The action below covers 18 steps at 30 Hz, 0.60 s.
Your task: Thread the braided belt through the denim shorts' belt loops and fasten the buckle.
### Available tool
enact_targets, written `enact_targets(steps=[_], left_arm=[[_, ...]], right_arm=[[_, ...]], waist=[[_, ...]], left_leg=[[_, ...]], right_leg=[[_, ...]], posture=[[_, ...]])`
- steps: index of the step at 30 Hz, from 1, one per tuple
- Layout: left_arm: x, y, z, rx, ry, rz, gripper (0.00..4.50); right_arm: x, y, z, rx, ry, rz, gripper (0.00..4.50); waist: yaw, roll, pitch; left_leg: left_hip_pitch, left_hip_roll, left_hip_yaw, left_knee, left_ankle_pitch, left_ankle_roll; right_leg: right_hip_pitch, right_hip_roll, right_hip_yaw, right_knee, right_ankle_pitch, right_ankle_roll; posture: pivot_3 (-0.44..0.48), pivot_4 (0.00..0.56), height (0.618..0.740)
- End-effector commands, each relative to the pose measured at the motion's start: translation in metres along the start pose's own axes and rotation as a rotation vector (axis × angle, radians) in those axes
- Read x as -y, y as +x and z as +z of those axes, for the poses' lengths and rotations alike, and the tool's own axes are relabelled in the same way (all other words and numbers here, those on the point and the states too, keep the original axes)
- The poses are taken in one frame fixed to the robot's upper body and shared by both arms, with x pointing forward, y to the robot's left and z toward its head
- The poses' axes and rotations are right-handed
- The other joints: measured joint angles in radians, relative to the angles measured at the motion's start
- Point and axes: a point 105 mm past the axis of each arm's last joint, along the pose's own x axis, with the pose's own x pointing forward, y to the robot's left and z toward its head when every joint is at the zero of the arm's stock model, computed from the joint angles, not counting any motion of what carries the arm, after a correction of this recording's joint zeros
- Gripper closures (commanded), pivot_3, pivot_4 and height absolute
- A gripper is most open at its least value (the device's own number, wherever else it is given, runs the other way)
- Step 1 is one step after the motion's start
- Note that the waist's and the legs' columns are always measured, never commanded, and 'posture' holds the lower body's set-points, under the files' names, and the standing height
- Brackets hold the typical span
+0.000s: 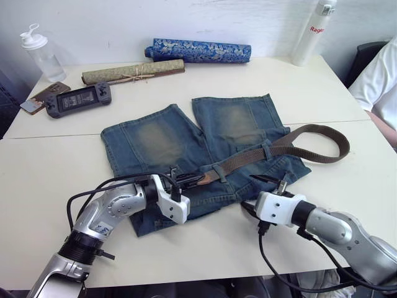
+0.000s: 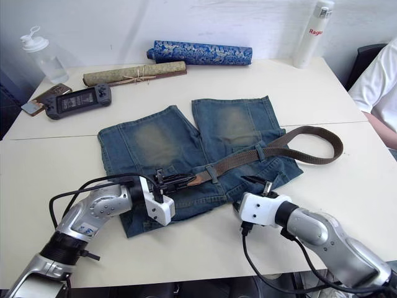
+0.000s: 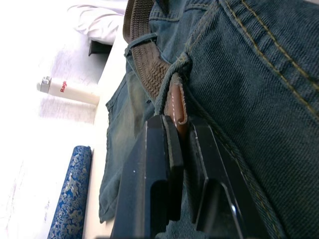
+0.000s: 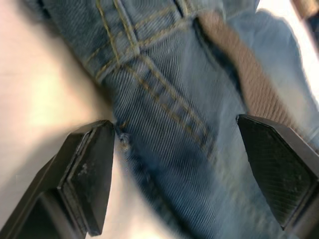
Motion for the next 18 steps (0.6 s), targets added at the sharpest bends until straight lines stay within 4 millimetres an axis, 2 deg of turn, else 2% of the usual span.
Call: enact_targets(steps=[1, 3, 7, 10, 13, 16, 18], left_arm=[[-0.006, 0.002, 0.004, 0.025, 0.004, 0.03, 4.5], [-0.006, 0.001, 0.004, 0.024, 0.005, 0.03, 4.5], [-0.006, 0.0, 0.004, 0.023, 0.009, 0.03, 4.5], [-0.006, 0.0, 0.005, 0.026, 0.016, 0.03, 4.5], [-0.008, -0.002, 0.006, 0.021, 0.034, 0.032, 4.5], [-0.009, -0.004, 0.007, 0.018, 0.045, 0.032, 4.5], [-0.009, -0.006, 0.007, 0.01, 0.058, 0.026, 4.5]], right_arm=[[-0.01, 0.003, -0.014, -0.061, 0.019, 0.024, 1.7], [-0.01, 0.003, -0.015, -0.069, 0.032, 0.022, 2.73], [-0.005, 0.003, -0.018, -0.089, 0.041, -0.011, 4.47], [0.013, 0.001, -0.035, -0.173, 0.1, -0.11, 4.47], [0.03, -0.009, -0.069, -0.326, 0.06, -0.139, 4.47], [0.046, -0.016, -0.09, -0.411, 0.012, -0.166, 4.47], [0.057, -0.019, -0.097, -0.43, -0.006, -0.186, 4.47]], waist=[[0.0, 0.0, 0.0], [0.001, 0.0, 0.0], [0.001, 0.0, 0.0], [0.002, 0.0, 0.0], [0.009, 0.0, 0.0], [0.024, 0.0, 0.0], [0.027, 0.0, 0.0]], left_leg=[[0.0, 0.0, 0.0, 0.0, 0.0, 0.0], [0.0, 0.0, 0.0, 0.001, 0.0, 0.0], [0.0, 0.0, 0.0, 0.001, 0.0, 0.0], [0.0, 0.0, 0.0, 0.002, 0.0, 0.0], [0.0, 0.0, 0.0, 0.003, 0.0, 0.0], [0.0, 0.0, 0.0, 0.004, -0.001, -0.001], [-0.001, 0.0, 0.0, 0.005, -0.001, -0.001]], right_leg=[[0.0, 0.0, 0.0, 0.0, 0.0, 0.0], [0.0, 0.0, 0.0, 0.001, 0.0, 0.0], [0.0, 0.0, 0.0, 0.001, 0.0, 0.0], [0.0, 0.0, 0.0, 0.002, 0.0, 0.0], [0.0, 0.0, 0.0, 0.002, 0.0, 0.0], [0.001, 0.0, 0.0, 0.003, 0.0, 0.0], [0.001, -0.001, 0.0, 0.003, 0.0, 0.0]], posture=[[0.0, 0.15, 0.645], [0.0, 0.15, 0.645], [0.0, 0.15, 0.645], [0.0, 0.15, 0.645], [0.0, 0.15, 0.645], [0.0, 0.15, 0.645], [0.0, 0.15, 0.645]])
